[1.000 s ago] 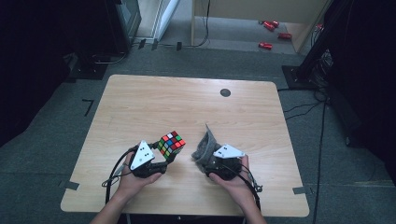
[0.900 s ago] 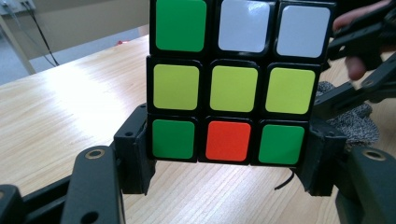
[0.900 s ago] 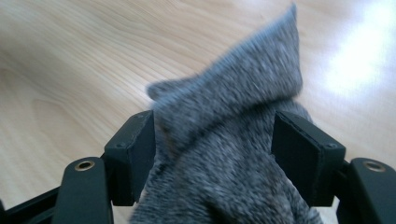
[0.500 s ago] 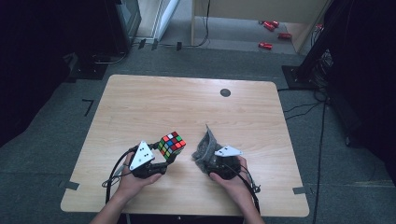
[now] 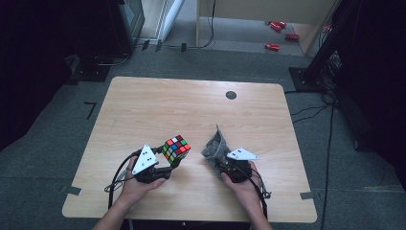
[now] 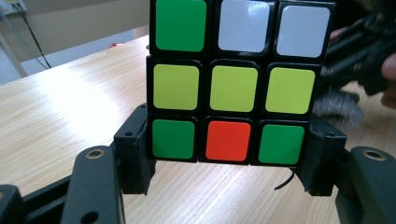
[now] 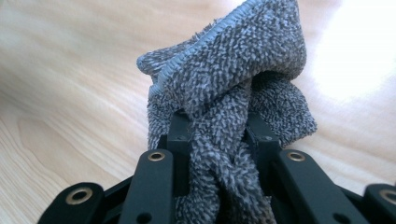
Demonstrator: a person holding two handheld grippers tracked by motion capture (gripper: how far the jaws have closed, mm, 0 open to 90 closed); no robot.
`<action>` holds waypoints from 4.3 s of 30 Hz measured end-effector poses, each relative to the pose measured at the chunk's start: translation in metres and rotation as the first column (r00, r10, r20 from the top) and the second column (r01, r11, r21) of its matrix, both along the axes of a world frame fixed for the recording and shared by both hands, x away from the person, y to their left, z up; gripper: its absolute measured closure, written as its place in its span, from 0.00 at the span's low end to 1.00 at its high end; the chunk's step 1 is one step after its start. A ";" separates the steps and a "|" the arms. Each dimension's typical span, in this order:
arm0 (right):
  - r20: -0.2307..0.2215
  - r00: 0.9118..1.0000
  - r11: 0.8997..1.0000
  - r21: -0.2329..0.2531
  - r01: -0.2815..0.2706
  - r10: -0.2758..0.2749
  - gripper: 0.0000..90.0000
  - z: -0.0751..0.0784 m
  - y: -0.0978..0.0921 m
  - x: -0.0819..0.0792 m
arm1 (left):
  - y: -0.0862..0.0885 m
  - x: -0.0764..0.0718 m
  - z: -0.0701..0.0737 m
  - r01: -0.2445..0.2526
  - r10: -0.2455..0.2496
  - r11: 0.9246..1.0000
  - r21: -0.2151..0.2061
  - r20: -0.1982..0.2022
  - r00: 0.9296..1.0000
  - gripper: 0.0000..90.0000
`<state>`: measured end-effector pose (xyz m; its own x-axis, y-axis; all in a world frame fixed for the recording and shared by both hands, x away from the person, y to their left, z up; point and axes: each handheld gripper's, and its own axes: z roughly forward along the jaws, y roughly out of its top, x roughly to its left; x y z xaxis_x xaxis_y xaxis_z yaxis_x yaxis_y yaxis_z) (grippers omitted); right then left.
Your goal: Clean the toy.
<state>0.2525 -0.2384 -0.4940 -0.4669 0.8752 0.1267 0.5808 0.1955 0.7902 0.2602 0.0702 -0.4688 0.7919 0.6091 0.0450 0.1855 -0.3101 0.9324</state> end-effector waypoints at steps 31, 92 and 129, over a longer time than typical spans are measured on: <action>0.239 0.955 0.942 0.241 -0.234 0.176 0.77 0.068 0.031 -0.041 | -0.045 -0.028 -0.009 0.192 -0.191 0.977 0.092 -0.013 0.981 0.38; 0.246 0.960 0.947 0.256 -0.195 0.131 0.77 0.071 0.034 -0.043 | -0.035 -0.019 -0.006 0.192 -0.194 0.981 -0.031 -0.075 0.978 0.38; 0.284 0.949 0.947 0.243 -0.211 0.138 0.78 0.073 0.041 -0.048 | -0.045 -0.027 -0.006 0.211 -0.212 0.977 -0.012 -0.066 0.975 0.38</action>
<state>0.2043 -0.1972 -0.4207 -0.6576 0.7270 0.1978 0.3237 0.0356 0.9455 0.2331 0.0253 -0.4749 0.9038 0.4276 -0.0142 0.1775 -0.3445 0.9218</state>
